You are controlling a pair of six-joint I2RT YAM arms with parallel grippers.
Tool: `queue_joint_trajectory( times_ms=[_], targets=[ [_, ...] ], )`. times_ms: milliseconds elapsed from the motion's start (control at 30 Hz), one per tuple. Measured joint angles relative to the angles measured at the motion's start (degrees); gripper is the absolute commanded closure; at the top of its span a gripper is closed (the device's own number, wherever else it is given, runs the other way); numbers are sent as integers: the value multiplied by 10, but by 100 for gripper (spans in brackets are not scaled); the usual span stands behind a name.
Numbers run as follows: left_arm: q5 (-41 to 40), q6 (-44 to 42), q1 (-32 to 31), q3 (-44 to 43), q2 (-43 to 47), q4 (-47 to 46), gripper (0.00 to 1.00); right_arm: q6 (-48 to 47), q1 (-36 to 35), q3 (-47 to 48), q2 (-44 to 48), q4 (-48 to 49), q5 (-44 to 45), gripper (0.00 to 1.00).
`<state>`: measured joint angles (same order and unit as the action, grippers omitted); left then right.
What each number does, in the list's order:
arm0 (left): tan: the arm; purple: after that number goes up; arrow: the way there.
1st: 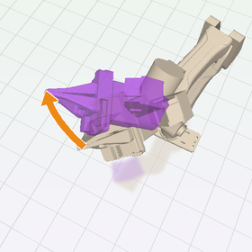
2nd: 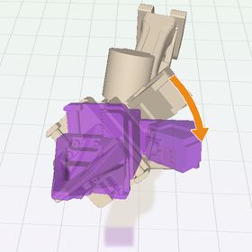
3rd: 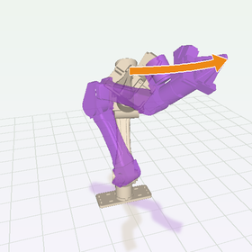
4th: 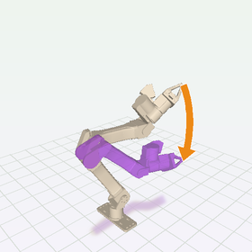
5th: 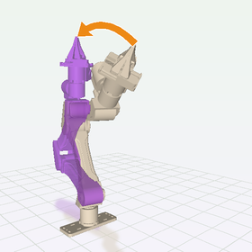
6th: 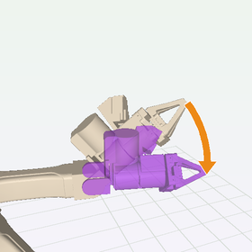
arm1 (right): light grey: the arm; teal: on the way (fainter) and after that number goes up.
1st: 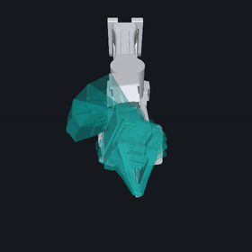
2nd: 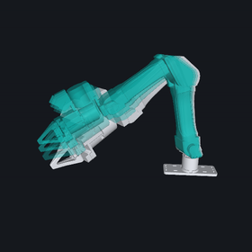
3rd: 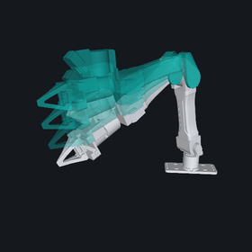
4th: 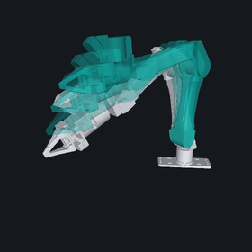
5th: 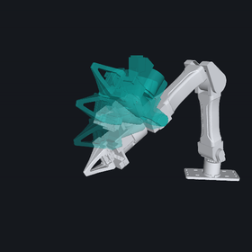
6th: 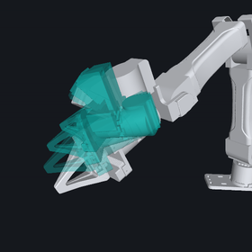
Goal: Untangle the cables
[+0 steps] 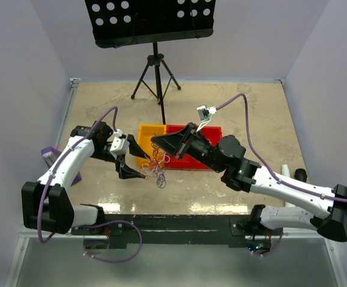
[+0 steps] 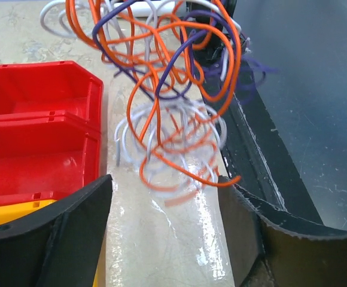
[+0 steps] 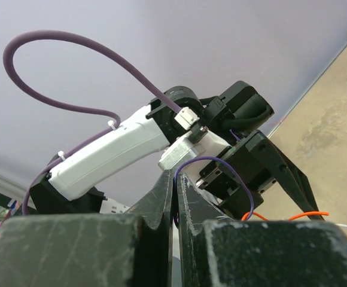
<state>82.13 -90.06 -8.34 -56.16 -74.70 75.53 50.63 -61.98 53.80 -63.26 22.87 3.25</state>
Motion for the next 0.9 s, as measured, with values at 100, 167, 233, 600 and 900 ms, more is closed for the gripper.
queue_joint_trajectory(
  times_ms=[100,167,233,600,900],
  targets=[
    [0,7,-1,0,0,0,27,3,0,0,0,6,0,100],
    [0,9,-1,0,2,0,36,5,0,0,0,11,0,100],
    [2,11,-1,0,5,0,50,7,0,0,-1,16,0,100],
    [4,17,-1,0,9,1,75,15,0,0,-12,24,-13,100],
    [5,34,-4,0,9,0,48,23,0,0,-14,32,-14,100]
  ],
)
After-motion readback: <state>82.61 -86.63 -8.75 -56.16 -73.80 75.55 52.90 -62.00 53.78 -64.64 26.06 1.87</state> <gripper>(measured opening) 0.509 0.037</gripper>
